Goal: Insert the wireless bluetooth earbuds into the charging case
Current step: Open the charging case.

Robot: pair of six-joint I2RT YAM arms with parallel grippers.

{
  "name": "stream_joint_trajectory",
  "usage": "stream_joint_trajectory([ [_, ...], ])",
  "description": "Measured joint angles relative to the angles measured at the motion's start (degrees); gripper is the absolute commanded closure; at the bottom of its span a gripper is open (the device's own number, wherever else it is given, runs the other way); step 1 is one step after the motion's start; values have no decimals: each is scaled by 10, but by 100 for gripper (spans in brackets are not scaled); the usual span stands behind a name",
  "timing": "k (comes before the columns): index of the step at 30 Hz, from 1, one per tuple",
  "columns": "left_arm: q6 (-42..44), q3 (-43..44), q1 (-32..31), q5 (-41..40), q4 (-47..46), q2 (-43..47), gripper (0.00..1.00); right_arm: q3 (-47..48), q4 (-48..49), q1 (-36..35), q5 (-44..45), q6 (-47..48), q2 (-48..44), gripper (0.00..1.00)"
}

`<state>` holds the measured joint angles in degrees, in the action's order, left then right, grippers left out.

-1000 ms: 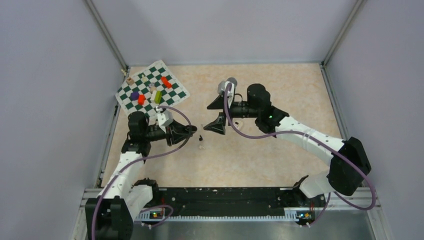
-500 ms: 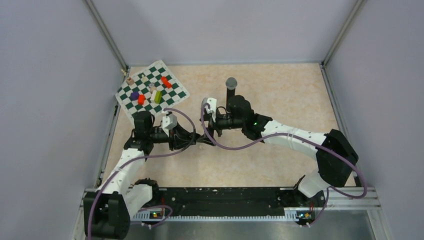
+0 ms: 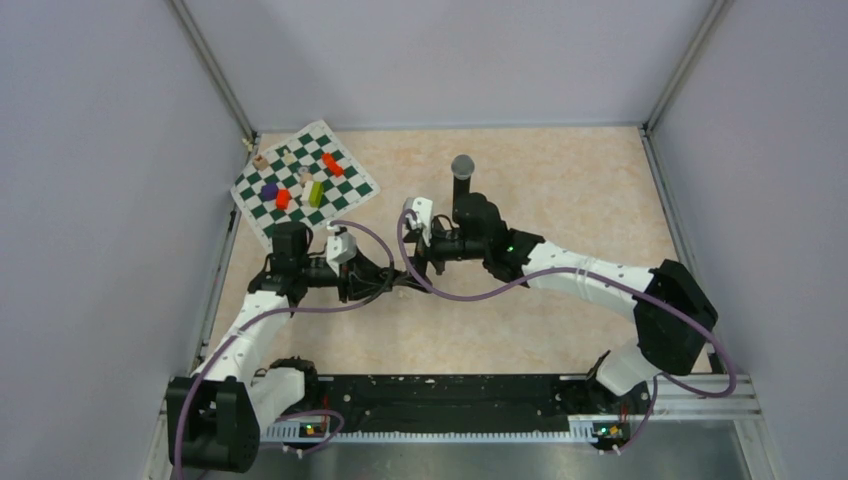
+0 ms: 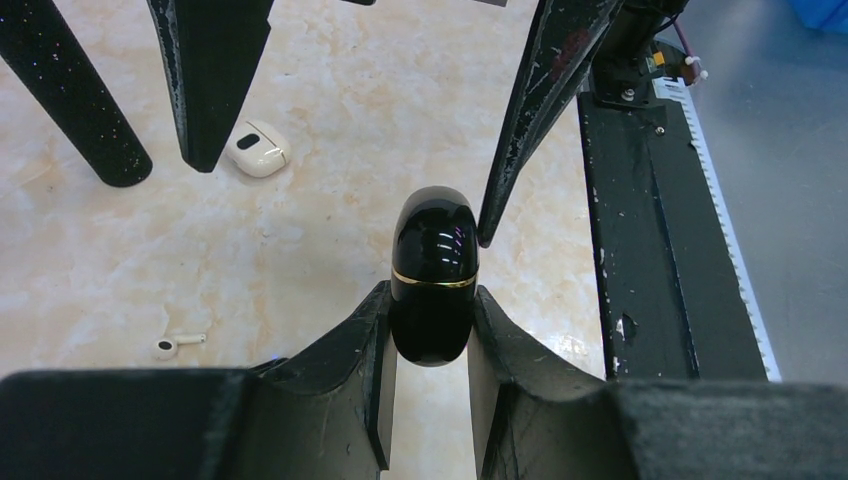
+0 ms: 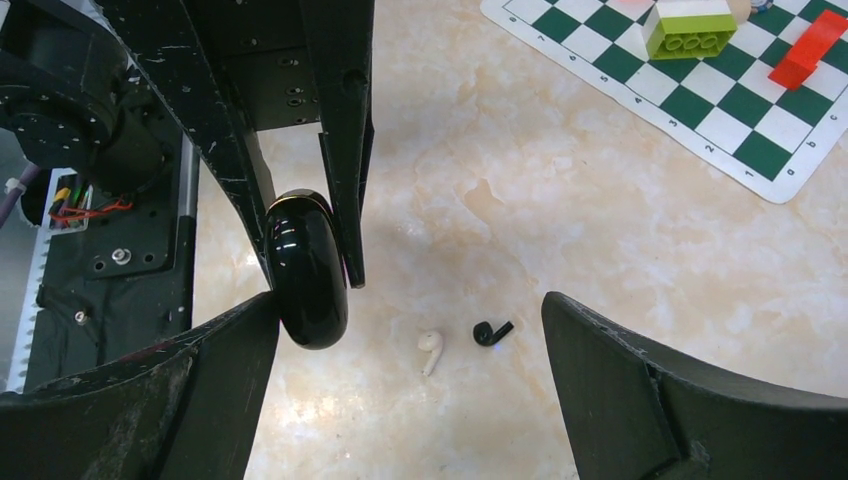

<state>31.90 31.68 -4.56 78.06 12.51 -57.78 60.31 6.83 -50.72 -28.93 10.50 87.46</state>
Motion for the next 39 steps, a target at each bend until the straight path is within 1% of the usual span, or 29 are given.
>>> stream_joint_trajectory([
  [5,10,2,-2,-4,10,0,100,0,-9,12,6,-1,-19,1],
  [11,11,3,-9,17,28,0,100,2,2,43,42,0,-43,1],
  [17,10,6,-8,23,37,-1,100,11,-6,45,40,-3,-44,1],
  [23,18,20,11,41,61,1,100,28,-10,53,50,-33,-40,3],
  [26,30,27,27,52,79,11,100,42,-8,65,57,-53,-24,6],
  [30,51,34,47,70,103,25,100,53,-8,73,61,-83,21,11],
  [36,115,50,76,88,170,26,100,58,-21,74,41,-130,91,12],
  [39,142,53,78,92,197,24,100,59,-34,74,29,-143,97,12],
])
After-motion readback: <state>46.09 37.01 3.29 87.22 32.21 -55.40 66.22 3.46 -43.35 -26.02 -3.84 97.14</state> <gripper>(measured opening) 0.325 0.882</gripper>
